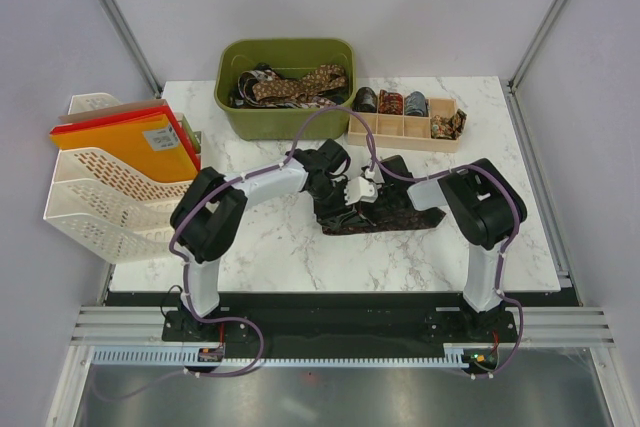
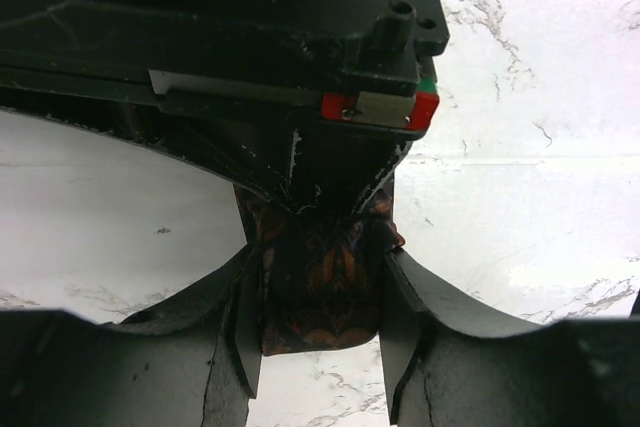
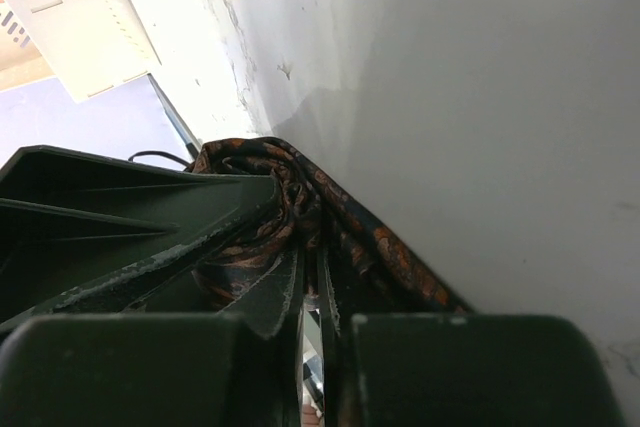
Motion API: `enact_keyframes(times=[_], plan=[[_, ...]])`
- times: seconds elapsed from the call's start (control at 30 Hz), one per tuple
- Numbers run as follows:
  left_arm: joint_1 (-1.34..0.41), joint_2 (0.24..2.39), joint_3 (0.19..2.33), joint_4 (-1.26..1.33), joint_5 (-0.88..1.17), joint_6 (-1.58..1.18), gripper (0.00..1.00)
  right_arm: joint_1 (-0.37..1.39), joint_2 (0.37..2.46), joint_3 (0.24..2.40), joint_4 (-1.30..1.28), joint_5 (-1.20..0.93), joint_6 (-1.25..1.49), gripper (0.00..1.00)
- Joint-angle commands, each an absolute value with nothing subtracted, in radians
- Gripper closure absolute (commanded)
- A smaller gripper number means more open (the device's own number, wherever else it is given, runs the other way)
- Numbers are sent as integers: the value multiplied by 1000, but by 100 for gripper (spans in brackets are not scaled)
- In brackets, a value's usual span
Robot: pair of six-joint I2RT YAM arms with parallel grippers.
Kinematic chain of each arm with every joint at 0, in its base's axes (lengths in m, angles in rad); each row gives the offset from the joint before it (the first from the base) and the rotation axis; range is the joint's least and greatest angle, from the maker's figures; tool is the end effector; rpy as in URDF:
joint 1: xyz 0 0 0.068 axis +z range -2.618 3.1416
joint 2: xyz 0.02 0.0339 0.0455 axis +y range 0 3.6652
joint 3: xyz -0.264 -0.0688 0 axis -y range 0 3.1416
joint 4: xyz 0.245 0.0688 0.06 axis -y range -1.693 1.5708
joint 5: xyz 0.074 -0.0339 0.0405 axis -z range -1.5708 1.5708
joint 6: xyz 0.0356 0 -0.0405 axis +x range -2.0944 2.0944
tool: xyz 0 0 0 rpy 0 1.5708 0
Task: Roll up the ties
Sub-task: Roll the tie at the center of the board.
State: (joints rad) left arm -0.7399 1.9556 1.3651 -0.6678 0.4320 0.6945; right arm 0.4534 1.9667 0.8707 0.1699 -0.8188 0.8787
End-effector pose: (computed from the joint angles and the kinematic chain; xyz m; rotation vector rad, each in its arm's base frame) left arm 0.2770 -0.2731 0.1704 1.8972 2.0294 -0.6190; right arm 0.2999 0.1750 0.0880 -0.1891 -2.7472 -1.4922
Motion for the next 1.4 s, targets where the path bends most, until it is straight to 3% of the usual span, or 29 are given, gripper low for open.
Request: enact_keyframes(times=[0.0, 0.3, 0.6, 0.8, 1.07, 1.17, 1.27, 1.33, 1.37], plan=[[-784, 2045, 1331, -638, 391, 698, 57, 479, 1964, 865, 137, -787, 825, 89], [-788, 2097, 1341, -683, 354, 729, 65, 420, 1919, 910, 3, -795, 729, 68], [-792, 2111, 1344, -703, 351, 741, 68, 368, 1844, 913, -54, -854, 695, 66], [-792, 2111, 1344, -709, 356, 752, 67, 379, 1842, 862, 118, -864, 802, 56], [-792, 2105, 1341, -710, 359, 758, 67, 428, 1885, 834, 261, -830, 888, 54], [-790, 2105, 1339, -713, 357, 761, 67, 428, 1905, 834, 264, -822, 881, 64], [-790, 2102, 1339, -713, 354, 761, 65, 422, 1927, 836, 216, -808, 842, 91], [-788, 2088, 1336, -712, 356, 761, 62, 404, 1934, 831, 163, -787, 801, 100], [-790, 2079, 1335, -713, 359, 765, 60, 396, 1940, 836, 125, -767, 783, 100]])
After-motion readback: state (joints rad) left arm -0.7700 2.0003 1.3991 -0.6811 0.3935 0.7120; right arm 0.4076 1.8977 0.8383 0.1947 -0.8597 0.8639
